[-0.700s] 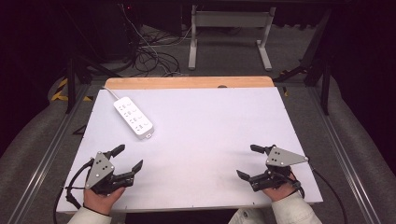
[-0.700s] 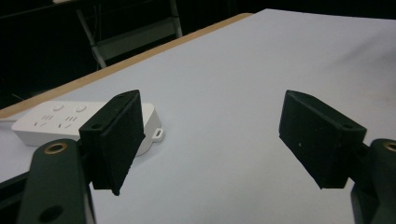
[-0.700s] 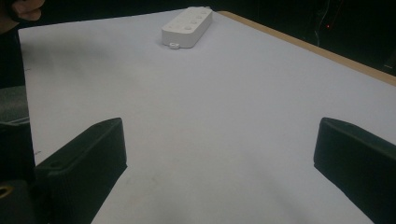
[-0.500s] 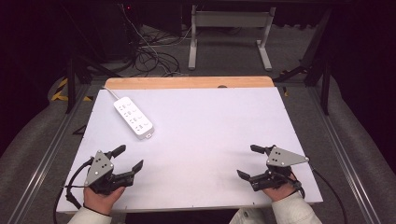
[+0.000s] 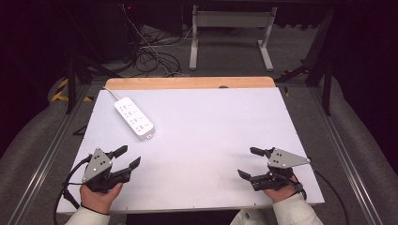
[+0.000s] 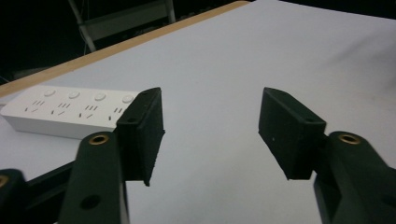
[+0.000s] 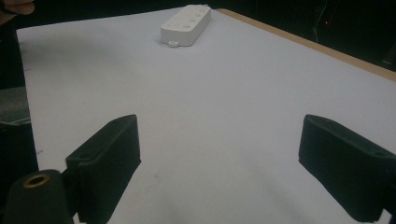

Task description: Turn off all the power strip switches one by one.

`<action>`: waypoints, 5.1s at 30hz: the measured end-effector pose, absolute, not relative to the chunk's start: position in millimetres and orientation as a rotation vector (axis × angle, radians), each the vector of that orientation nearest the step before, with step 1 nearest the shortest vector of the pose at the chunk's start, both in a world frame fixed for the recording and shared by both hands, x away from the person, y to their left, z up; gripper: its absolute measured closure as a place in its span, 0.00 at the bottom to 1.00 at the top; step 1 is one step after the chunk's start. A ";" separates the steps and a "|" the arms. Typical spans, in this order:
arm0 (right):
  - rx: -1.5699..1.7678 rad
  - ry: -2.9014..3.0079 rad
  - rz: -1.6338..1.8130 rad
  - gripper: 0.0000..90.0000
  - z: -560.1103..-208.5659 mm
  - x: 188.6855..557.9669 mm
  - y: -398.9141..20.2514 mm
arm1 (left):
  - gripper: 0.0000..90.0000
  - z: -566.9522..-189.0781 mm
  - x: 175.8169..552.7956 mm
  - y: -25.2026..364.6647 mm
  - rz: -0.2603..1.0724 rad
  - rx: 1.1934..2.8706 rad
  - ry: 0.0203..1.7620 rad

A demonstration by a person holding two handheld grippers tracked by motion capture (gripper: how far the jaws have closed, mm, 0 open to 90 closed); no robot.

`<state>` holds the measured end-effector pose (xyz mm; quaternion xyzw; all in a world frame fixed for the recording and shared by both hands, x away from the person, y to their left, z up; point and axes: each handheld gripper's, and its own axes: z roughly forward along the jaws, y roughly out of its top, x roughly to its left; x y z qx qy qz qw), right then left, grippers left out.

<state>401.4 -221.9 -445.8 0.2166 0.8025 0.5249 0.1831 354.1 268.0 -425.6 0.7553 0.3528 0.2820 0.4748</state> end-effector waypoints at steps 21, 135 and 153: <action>0.633 2.264 1.469 0.16 -447.4 397.8 -225.7 | 1.00 -388.6 405.0 269.2 0.552 1.925 0.819; 0.630 2.306 1.514 0.16 -449.9 394.3 -228.1 | 1.00 -458.6 546.1 255.1 0.508 2.102 1.187; 0.638 2.298 1.523 0.16 -449.9 394.2 -231.1 | 1.00 -430.9 551.1 257.7 0.544 2.018 1.180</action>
